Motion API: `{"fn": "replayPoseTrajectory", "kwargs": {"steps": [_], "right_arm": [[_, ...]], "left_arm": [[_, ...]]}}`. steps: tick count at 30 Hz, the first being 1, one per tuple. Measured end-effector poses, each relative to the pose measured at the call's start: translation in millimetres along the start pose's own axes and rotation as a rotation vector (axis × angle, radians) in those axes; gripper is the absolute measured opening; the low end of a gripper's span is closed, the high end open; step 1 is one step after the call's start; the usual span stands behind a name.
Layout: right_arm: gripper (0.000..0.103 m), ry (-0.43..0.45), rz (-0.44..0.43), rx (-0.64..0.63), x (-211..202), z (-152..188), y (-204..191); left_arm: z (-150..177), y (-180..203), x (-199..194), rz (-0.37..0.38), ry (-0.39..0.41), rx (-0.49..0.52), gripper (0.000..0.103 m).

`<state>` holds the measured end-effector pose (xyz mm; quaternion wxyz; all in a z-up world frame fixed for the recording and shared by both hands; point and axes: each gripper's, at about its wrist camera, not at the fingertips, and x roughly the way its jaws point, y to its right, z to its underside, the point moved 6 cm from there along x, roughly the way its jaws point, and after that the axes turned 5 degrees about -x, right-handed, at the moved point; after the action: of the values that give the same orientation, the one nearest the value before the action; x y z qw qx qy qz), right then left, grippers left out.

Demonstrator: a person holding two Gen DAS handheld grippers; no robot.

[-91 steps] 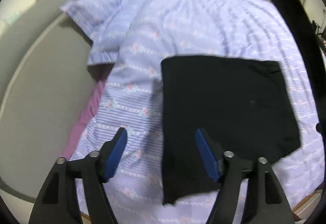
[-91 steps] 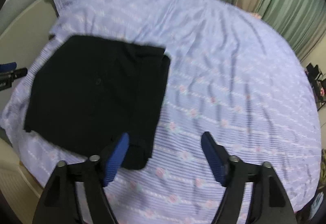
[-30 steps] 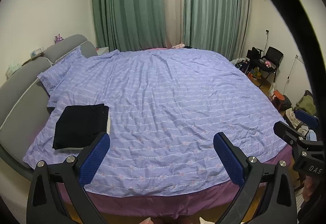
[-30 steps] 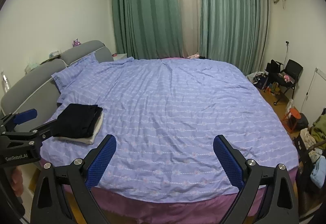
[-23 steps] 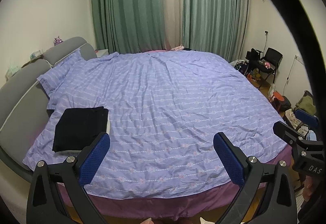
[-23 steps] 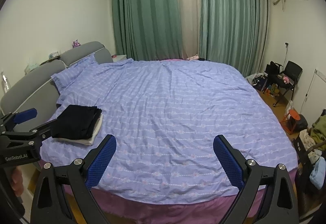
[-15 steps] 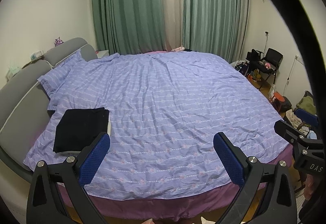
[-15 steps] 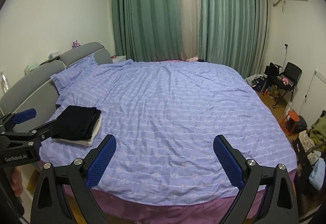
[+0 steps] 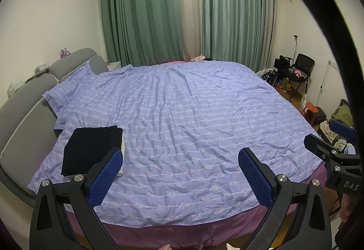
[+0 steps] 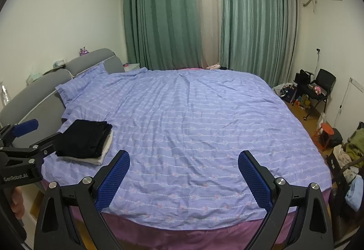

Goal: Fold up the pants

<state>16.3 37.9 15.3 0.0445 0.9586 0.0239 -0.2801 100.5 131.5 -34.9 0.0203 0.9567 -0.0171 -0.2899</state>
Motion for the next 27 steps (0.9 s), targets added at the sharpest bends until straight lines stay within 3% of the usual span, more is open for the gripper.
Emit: {"fn": "replayPoseTrajectory", "kwargs": {"steps": [27], "right_arm": [[0.096, 0.004, 0.013, 0.011, 3, -1, -4]], "left_arm": [[0, 12, -1, 0.020, 0.001, 0.001, 0.103]]}}
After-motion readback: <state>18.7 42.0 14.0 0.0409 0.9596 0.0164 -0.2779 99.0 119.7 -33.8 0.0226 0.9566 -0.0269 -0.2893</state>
